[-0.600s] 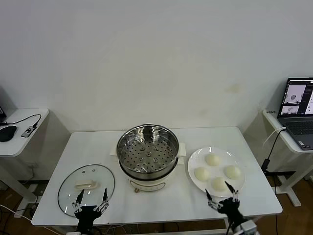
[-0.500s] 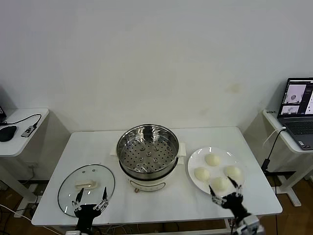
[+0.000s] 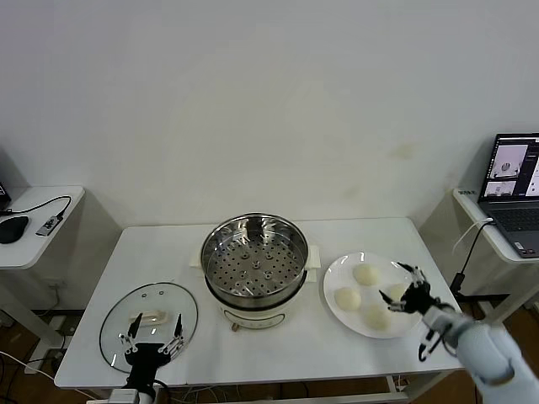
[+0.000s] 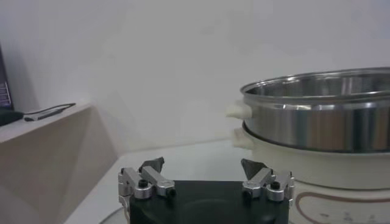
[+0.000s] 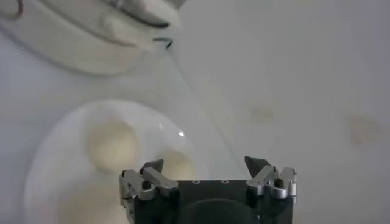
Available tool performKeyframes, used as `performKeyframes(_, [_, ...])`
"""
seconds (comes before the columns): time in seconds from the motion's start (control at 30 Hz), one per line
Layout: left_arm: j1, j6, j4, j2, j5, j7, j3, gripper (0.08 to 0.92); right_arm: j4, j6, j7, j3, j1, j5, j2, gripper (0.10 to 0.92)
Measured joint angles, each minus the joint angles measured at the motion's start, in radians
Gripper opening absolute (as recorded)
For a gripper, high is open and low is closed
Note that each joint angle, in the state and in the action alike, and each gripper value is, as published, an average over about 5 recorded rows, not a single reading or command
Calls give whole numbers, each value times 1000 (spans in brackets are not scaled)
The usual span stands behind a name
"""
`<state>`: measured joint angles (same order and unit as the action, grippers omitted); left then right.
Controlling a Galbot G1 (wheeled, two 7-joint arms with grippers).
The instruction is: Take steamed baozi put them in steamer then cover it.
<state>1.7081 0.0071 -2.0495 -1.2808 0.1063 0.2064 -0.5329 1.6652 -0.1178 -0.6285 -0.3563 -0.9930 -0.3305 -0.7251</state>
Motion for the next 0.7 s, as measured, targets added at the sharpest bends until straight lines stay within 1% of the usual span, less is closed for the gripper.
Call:
performKeyframes(0.17, [1, 2, 3, 0, -4, 0, -9, 823, -101, 0, -132, 204, 224, 6, 54, 823])
performKeyframes(0.37, [1, 4, 3, -4, -8, 4, -17, 823, -224, 21, -264, 450, 468, 25, 73, 823])
performKeyframes(0.5, [1, 4, 4, -8, -8, 7, -26, 823, -303, 35, -319, 590, 596, 31, 61, 823])
performKeyframes(0.7, [0, 4, 4, 0, -8, 6, -41, 823, -412, 43, -361, 750, 730, 30, 12, 823])
